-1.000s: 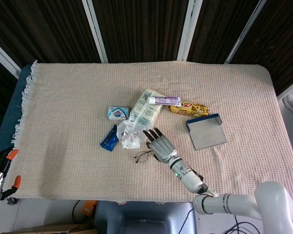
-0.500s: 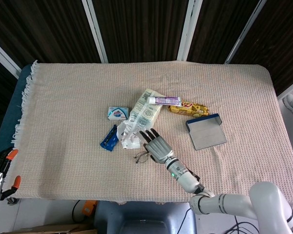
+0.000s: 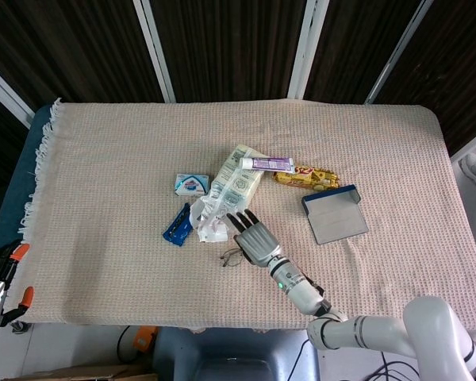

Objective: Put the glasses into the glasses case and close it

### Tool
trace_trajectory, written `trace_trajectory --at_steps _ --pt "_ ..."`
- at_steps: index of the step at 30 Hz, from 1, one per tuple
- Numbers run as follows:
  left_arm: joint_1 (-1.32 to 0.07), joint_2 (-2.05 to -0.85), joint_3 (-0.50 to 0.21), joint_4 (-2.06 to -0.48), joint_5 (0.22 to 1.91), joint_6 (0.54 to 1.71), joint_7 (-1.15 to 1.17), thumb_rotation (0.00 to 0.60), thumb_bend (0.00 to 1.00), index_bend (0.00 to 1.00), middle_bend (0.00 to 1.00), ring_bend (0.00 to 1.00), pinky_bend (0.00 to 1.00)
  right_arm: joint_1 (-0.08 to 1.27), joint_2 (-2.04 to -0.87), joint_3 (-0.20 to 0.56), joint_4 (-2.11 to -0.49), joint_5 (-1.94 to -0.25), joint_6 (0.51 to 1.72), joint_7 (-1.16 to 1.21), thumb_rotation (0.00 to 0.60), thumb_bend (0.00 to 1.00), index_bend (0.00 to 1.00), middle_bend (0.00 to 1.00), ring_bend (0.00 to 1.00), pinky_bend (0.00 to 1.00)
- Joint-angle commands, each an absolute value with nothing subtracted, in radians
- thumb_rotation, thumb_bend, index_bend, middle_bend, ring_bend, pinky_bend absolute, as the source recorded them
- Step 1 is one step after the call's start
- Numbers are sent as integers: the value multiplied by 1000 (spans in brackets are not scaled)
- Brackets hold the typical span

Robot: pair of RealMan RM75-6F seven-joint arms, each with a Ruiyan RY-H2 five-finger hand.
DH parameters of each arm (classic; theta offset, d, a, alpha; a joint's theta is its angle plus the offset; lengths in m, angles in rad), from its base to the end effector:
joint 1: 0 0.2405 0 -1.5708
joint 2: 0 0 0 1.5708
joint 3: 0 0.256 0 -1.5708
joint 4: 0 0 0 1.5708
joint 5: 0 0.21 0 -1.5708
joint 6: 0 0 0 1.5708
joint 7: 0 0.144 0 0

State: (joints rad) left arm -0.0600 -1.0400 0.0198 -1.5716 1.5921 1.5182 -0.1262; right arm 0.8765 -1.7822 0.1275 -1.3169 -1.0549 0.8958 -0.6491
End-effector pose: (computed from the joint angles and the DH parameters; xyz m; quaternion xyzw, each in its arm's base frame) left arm -0.3206 0.1589 0.1784 -0.6198 -0.3904 -0.3865 0.5604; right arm -0.1042 -0.3317 -0.0962 0.8323 -0.2591 0.2968 0.3901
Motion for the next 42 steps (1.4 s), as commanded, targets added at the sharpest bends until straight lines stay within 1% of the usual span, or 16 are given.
trace_trajectory --at_steps 1,8,14,19,25,27,30,32,34,42 --pt "-60 -1040 20 -1572 1593 1518 -126 600 445 0 0 0 75 878 -1784 127 -1316 -1054 896 -653 600 631 727 91 0 0" --pt "-60 -1040 20 -1570 1594 1518 -129 600 445 0 0 0 75 875 -1780 130 -1325 -1060 906 -648 600 642 742 92 0 0" --pt "-61 -1042 20 -1569 1595 1518 -124 600 446 0 0 0 75 861 -1733 146 -1371 -1067 933 -628 600 655 750 92 0 0" --pt "-59 -1043 21 -1571 1598 1521 -119 600 446 0 0 0 75 830 -1652 147 -1434 -1089 972 -600 600 655 750 92 0 0" --pt "-62 -1044 24 -1573 1604 1516 -114 600 446 0 0 0 75 764 -1518 125 -1484 -1130 1024 -539 600 655 750 92 0 0" --pt "-64 -1045 25 -1576 1608 1514 -109 600 446 0 0 0 75 746 -1488 120 -1478 -1133 1030 -513 600 655 750 92 0 0" --pt "-64 -1046 26 -1577 1609 1514 -107 600 446 0 0 0 75 740 -1478 118 -1474 -1139 1029 -500 600 654 750 92 0 0" --pt "-65 -1046 27 -1579 1610 1513 -103 600 446 0 0 0 75 729 -1465 116 -1454 -1135 1028 -483 600 655 750 92 0 0" --pt "-68 -1049 26 -1581 1606 1506 -93 600 446 0 0 0 75 714 -1459 120 -1376 -1104 1011 -448 600 655 750 92 0 0" --pt "-74 -1052 21 -1586 1589 1490 -77 600 447 0 0 0 75 703 -1503 126 -1169 -1099 947 -345 600 655 750 92 0 0"
